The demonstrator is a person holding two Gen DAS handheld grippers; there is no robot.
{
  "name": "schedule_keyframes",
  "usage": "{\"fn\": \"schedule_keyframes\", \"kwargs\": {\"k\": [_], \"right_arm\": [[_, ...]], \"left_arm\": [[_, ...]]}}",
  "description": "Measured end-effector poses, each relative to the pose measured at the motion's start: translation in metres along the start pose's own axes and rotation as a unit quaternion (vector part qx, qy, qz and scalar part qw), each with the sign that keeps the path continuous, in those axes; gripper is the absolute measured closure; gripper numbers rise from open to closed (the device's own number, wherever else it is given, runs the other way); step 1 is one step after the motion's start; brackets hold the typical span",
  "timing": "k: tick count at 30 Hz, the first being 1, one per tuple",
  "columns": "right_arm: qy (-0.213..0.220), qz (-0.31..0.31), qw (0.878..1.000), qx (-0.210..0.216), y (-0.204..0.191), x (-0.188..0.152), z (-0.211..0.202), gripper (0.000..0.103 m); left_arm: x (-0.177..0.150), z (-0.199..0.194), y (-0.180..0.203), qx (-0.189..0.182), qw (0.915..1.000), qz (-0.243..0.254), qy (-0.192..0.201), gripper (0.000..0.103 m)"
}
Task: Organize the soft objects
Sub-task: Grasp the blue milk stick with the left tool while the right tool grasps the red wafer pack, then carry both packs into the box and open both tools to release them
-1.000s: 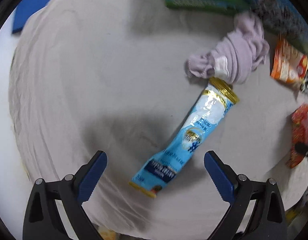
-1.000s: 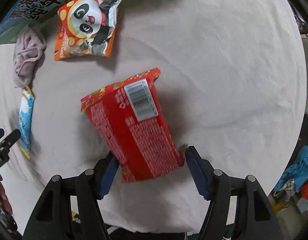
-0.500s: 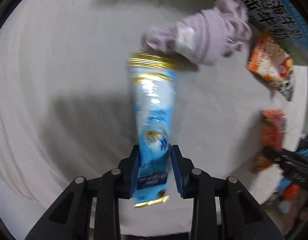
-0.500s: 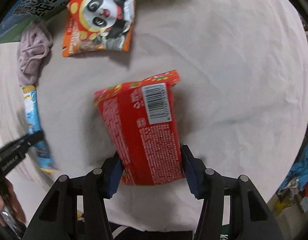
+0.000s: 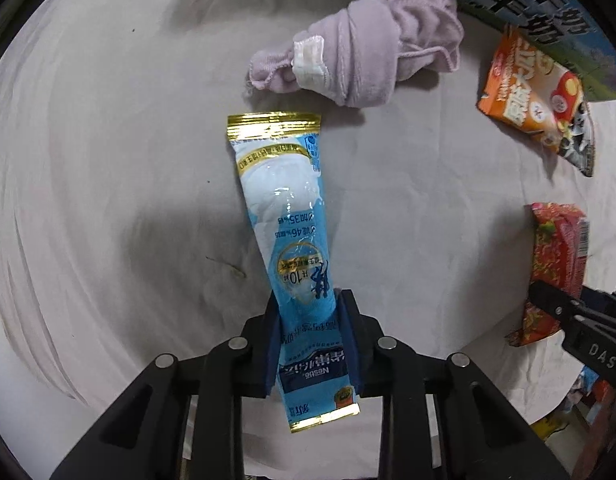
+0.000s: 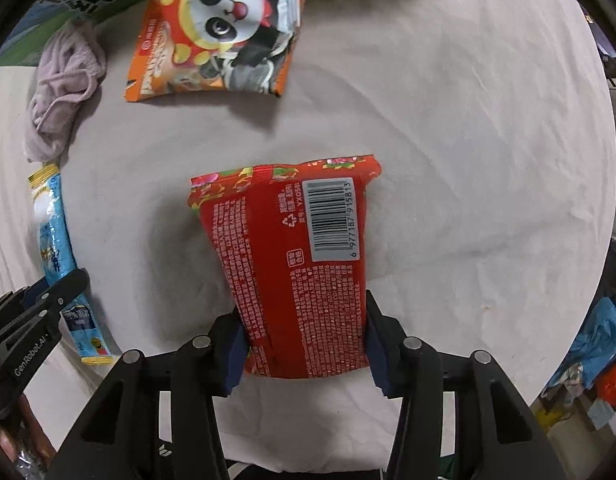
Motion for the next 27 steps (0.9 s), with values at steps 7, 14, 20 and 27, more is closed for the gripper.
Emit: {"fn": "schedule_keyframes", "kwargs": {"k": [7, 14, 20, 27], "right_arm": [[0.013, -0.017, 1.000, 0.016, -0.008, -0.025, -0.003, 0.054], [0.036, -0.021, 0.998, 0.054, -0.011, -0.044, -0.034, 0.054], [0.076, -0.030, 0.992, 0.091, -0.024, -0.049, -0.079, 0.054], [0.143, -0.036, 0.980, 0.136, -0.027, -0.027, -0.172, 0.054]], "left_arm": [[-0.014, -0.026, -0.016, -0.015, 0.9993, -0.011, 0.033, 0.079], [-0.026, -0.068, -0.029, -0.038, 0.9970, -0.002, 0.067, 0.079], [-0.036, -0.123, -0.034, -0.075, 0.9906, 0.008, 0.114, 0.079], [-0.011, -0.230, 0.003, -0.104, 0.9768, 0.036, 0.184, 0.079]]}}
Point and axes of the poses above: each gripper's, at about its wrist camera, not at the fingertips, and z roughly the way its jaws point, y to its right, x to its top, the point moved 5 cm from there along z, roughly the way its jaws point, and after that the axes turned 3 degrees about -y, right-handed, at the moved point
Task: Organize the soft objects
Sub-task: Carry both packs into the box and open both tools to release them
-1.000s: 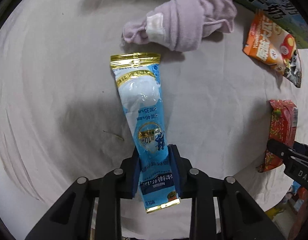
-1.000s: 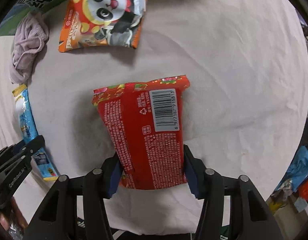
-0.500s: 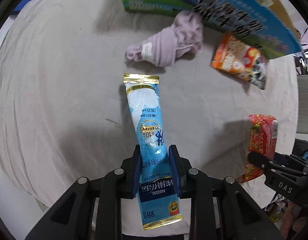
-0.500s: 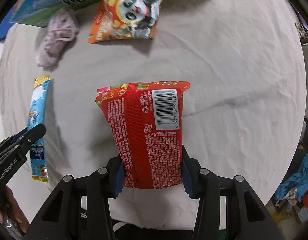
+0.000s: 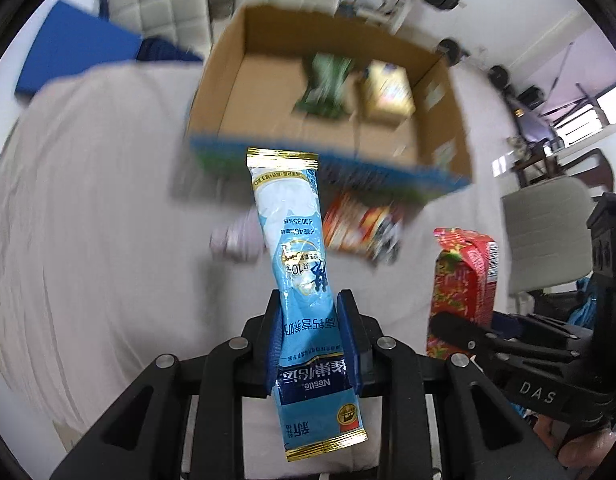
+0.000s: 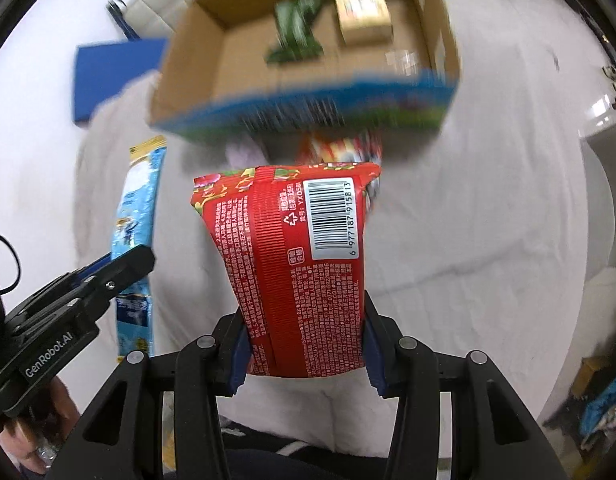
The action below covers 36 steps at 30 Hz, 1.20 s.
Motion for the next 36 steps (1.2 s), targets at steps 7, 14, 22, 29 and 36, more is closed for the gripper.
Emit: {"fn": "schedule_keyframes", "kwargs": {"k": [7, 14, 22, 29, 36], "right_arm": [[0.064, 0.005, 0.998, -0.013, 0.003, 0.065, -0.058, 0.054], [0.062, 0.039, 0.996, -0.053, 0.037, 0.144, -0.050, 0.054], [0.009, 0.080, 0.993, -0.082, 0.071, 0.186, 0.010, 0.054], [-0.016, 0.083, 0.990, -0.109, 0.076, 0.199, 0.050, 0.054], [-0.036, 0.076, 0.987, -0.137, 0.079, 0.207, 0.078, 0.053]], "left_arm": [[0.086, -0.028, 0.026, 0.005, 0.9974, 0.037, 0.062, 0.079], [0.167, 0.013, 0.032, 0.026, 0.9966, 0.057, 0.055, 0.079], [0.233, 0.079, 0.020, 0.049, 0.9972, 0.056, 0.007, 0.079], [0.263, 0.128, 0.008, 0.071, 0.9956, 0.055, -0.028, 0.079], [0.273, 0.168, -0.006, 0.088, 0.9926, 0.050, -0.067, 0.078]]}}
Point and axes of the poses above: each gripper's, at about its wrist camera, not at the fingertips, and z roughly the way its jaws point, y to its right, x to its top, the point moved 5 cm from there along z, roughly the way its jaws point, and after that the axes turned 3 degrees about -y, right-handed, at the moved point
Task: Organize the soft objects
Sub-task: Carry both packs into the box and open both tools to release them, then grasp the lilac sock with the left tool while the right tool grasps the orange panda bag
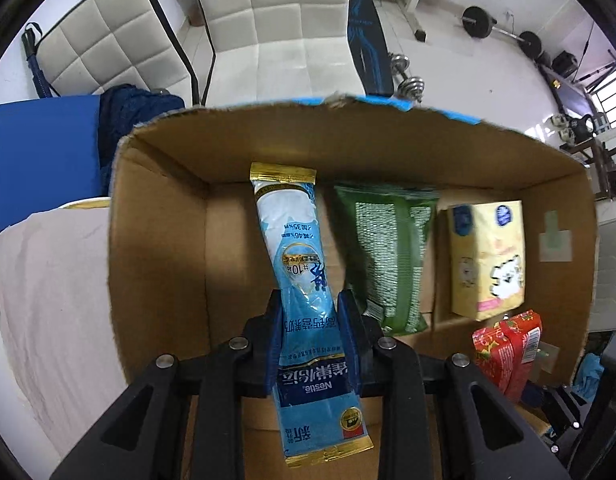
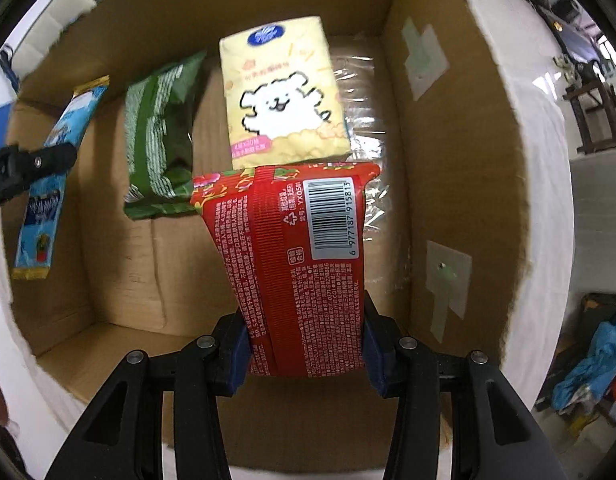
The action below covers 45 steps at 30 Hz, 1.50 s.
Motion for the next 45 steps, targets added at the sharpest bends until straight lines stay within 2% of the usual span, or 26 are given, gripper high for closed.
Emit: {"fn": "schedule_keyframes", "kwargs": {"k": [5, 7, 9, 11, 14, 16, 18, 19, 20, 21, 22, 29, 40, 45], "right_arm": [[-0.011, -0.008, 1.000, -0.015, -0.003, 0.004, 0.011, 0.051], [-0.016, -0.006, 1.000, -0.014, -0.003, 0.005, 0.012, 0.041], [-0.012, -0.002, 1.000, -0.004, -0.001, 0.007, 0.009, 0.032], [-0.011, -0.001, 1.000, 0.005, -0.001, 0.008, 0.004, 0.031], [-0.007, -0.001, 1.000, 0.008, 0.000, 0.006, -0.004, 0.025], [-0.006, 0.000, 1.000, 0.017, -0.001, 0.005, -0.009, 0.012], [0.001, -0.004, 1.000, 0.020, -0.002, 0.002, -0.016, 0.011], [0.004, -0.007, 1.000, 0.017, -0.002, 0.001, -0.020, 0.011], [0.007, -0.007, 1.000, 0.014, -0.002, -0.002, -0.023, 0.009], [0.010, -0.009, 1.000, 0.017, -0.004, -0.004, -0.027, 0.002], [0.012, -0.010, 1.000, 0.019, -0.009, -0.006, -0.034, 0.000], [0.045, -0.023, 0.999, 0.010, -0.012, -0.017, -0.069, 0.000], [0.122, -0.055, 0.991, -0.002, -0.010, -0.051, -0.125, 0.000], [0.149, -0.061, 0.987, 0.008, -0.011, -0.076, -0.145, 0.000]], "left_arm": [[0.004, 0.009, -0.002, 0.025, 0.9996, 0.003, -0.012, 0.075], [0.005, 0.011, -0.002, 0.028, 0.9994, 0.001, -0.018, 0.075], [0.005, 0.008, -0.004, 0.024, 0.9995, -0.006, -0.019, 0.068], [0.005, 0.000, -0.005, 0.021, 0.9997, -0.010, -0.010, 0.067], [0.003, -0.011, -0.006, 0.008, 0.9999, -0.014, 0.000, 0.054], [-0.001, -0.022, -0.006, 0.004, 0.9998, -0.014, 0.010, 0.044], [-0.007, -0.032, -0.006, -0.003, 0.9997, -0.013, 0.021, 0.040], [-0.010, -0.035, -0.006, -0.007, 0.9997, -0.013, 0.021, 0.033], [-0.013, -0.037, -0.006, -0.013, 0.9996, -0.014, 0.021, 0.015], [-0.019, -0.042, -0.006, -0.018, 0.9994, -0.016, 0.025, 0.009], [-0.024, -0.046, -0.005, -0.020, 0.9992, -0.016, 0.030, 0.009], [-0.062, -0.066, -0.004, -0.021, 0.9985, -0.016, 0.048, 0.007], [-0.115, -0.123, -0.011, -0.011, 0.9918, -0.029, 0.124, 0.007], [-0.140, -0.143, -0.011, -0.012, 0.9880, -0.035, 0.150, 0.007]]}}
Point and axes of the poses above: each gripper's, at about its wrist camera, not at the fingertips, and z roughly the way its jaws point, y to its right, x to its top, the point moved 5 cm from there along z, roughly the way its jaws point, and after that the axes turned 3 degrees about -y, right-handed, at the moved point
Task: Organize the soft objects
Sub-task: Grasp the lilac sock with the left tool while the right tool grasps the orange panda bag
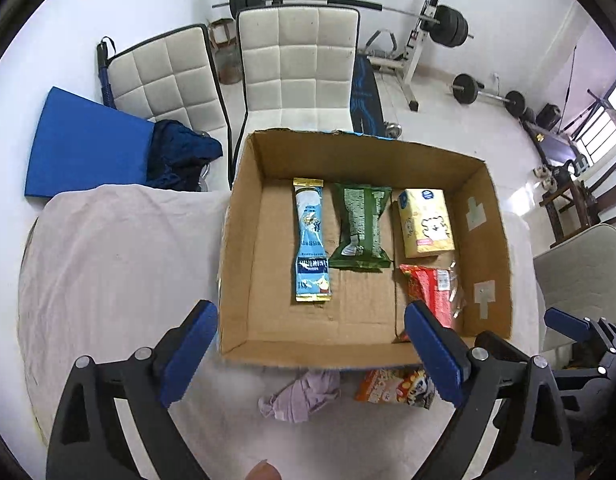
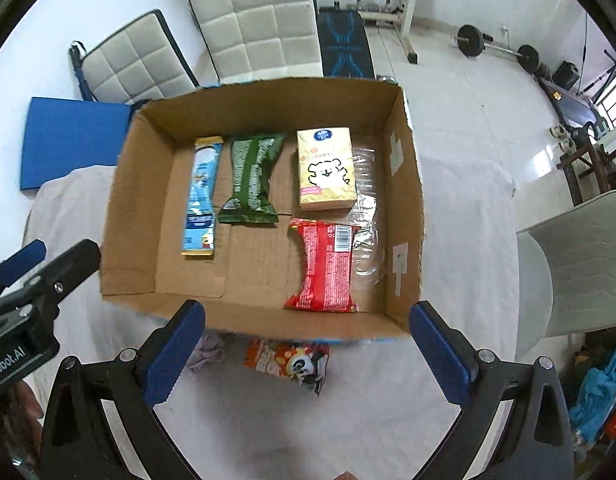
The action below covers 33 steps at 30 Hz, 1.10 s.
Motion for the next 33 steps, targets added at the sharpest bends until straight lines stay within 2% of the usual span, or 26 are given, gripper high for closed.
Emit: {"fn": "schedule_keyframes", "kwargs": {"k": [6, 10, 13, 16, 23, 27, 33], "right_arm": [[0.022, 0.003, 1.000, 0.015, 0.000, -0.019, -0.025, 0.000], [0.011, 0.010, 0.999, 0.029, 0.004, -0.032, -0.023, 0.000], [-0.016, 0.015, 0.999, 0.030, 0.007, -0.048, -0.002, 0.000], [-0.050, 0.025, 0.998, 0.027, 0.011, -0.065, 0.027, 0.000], [-0.129, 0.059, 0.989, 0.042, 0.009, -0.096, 0.106, 0.000], [-0.150, 0.092, 0.983, 0.058, 0.005, -0.100, 0.139, 0.000], [-0.167, 0.128, 0.976, 0.057, 0.001, -0.105, 0.176, 0.000]], "left_arm": [[-0.019, -0.028, -0.004, 0.008, 0.9995, -0.005, 0.031, 0.007], [-0.031, -0.029, -0.011, 0.020, 0.9993, -0.009, 0.031, 0.007], [-0.046, -0.012, -0.019, 0.036, 0.9992, -0.014, 0.011, 0.007], [-0.066, 0.020, -0.032, 0.046, 0.9981, -0.027, -0.029, 0.007], [-0.100, 0.086, -0.044, 0.062, 0.9924, -0.031, -0.102, 0.007], [-0.111, 0.119, -0.044, 0.075, 0.9879, -0.010, -0.135, 0.007], [-0.119, 0.146, -0.043, 0.086, 0.9837, 0.006, -0.158, 0.007]]}}
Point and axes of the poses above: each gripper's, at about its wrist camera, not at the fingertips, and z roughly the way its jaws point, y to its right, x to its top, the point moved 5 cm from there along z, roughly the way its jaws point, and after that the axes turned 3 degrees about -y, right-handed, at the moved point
